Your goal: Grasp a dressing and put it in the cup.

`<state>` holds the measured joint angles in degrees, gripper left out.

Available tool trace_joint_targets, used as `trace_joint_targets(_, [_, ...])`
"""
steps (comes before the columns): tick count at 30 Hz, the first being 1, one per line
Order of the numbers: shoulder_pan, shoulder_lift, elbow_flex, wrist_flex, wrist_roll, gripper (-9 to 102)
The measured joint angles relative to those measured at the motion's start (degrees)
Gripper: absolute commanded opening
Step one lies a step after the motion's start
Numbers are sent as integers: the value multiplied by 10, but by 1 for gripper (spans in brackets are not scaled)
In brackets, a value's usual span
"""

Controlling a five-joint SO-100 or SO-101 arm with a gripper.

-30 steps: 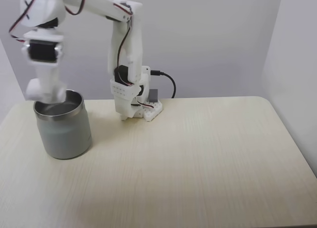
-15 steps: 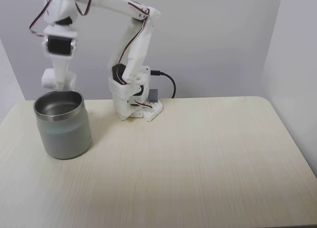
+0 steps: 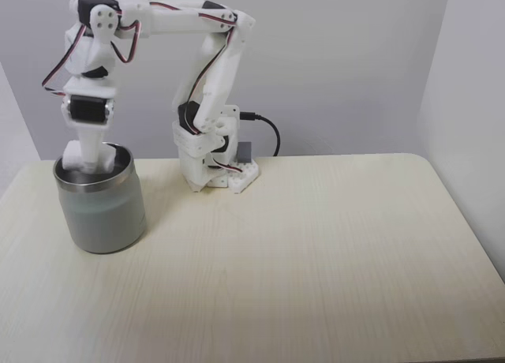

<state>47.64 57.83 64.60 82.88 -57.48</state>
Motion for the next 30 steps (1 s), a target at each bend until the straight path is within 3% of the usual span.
trace_joint_targets(9, [3, -25, -28, -5, -9, 23])
trace_joint_targets(30, [-20, -14, -42, -16, 11, 23])
